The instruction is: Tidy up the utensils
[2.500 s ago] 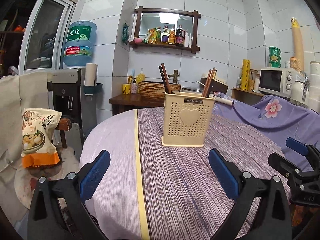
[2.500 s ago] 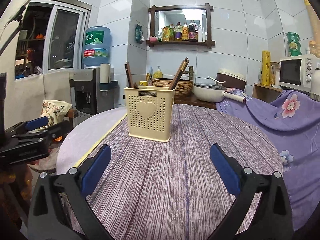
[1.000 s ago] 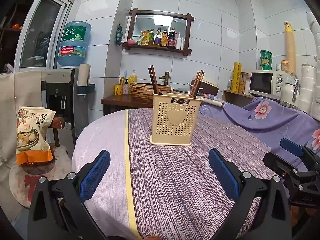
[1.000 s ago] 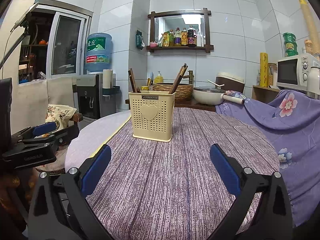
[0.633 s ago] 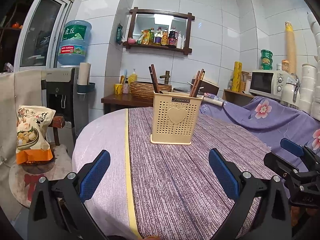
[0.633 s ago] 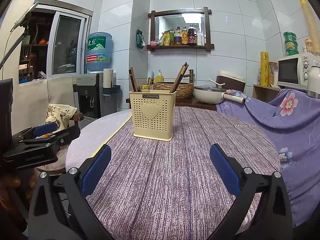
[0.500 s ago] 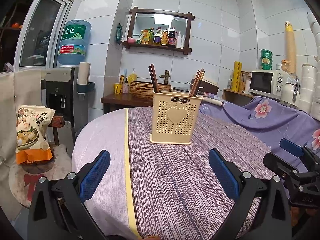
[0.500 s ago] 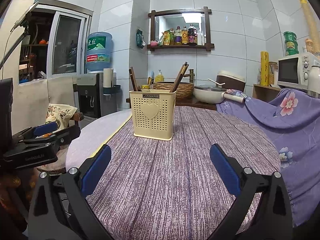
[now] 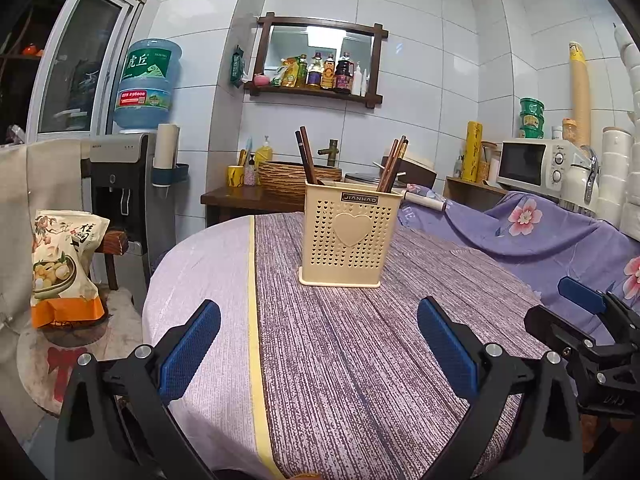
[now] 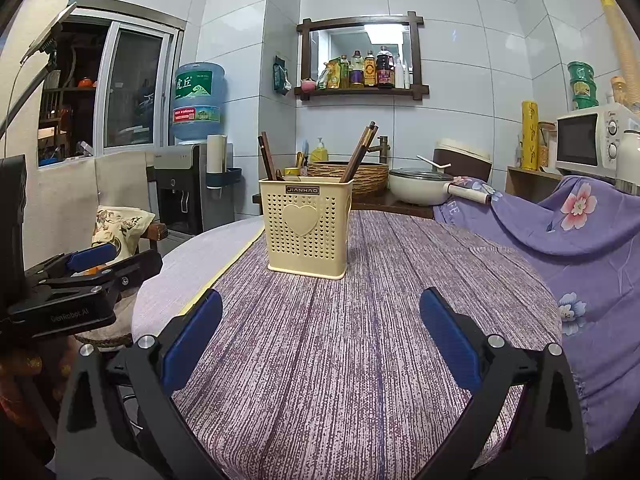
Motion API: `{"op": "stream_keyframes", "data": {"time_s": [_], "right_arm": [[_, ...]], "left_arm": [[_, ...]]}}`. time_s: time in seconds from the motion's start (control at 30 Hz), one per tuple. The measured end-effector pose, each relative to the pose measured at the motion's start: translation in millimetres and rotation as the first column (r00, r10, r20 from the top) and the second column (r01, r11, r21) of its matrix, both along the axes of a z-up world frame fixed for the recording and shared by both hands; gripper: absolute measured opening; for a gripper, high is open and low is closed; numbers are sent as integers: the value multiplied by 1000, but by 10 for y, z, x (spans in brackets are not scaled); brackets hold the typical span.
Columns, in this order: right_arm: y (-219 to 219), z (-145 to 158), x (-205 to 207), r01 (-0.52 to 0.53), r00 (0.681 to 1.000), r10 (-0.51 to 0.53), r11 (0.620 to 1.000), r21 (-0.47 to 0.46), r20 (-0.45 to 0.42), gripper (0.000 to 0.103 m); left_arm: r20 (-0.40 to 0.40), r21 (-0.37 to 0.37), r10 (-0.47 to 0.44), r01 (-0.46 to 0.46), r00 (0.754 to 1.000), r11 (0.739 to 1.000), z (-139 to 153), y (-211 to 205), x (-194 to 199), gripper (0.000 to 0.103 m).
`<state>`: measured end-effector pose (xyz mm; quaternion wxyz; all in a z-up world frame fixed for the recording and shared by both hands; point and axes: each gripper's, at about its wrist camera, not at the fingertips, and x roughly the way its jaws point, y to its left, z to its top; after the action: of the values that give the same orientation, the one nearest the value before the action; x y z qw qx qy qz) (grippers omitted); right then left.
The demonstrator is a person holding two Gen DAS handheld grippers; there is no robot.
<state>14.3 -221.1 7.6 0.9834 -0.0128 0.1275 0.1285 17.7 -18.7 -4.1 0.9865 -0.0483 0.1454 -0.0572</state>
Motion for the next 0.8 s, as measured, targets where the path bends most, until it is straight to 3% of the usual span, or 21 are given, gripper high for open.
{"op": "stream_keyframes", "data": {"time_s": [0.8], "right_arm": [[-37, -8, -9, 1, 1000, -1, 1000, -2, -6, 97]], "left_arm": [[-7, 0, 2, -2, 1000, 1000, -13, 17, -12, 97]]}}
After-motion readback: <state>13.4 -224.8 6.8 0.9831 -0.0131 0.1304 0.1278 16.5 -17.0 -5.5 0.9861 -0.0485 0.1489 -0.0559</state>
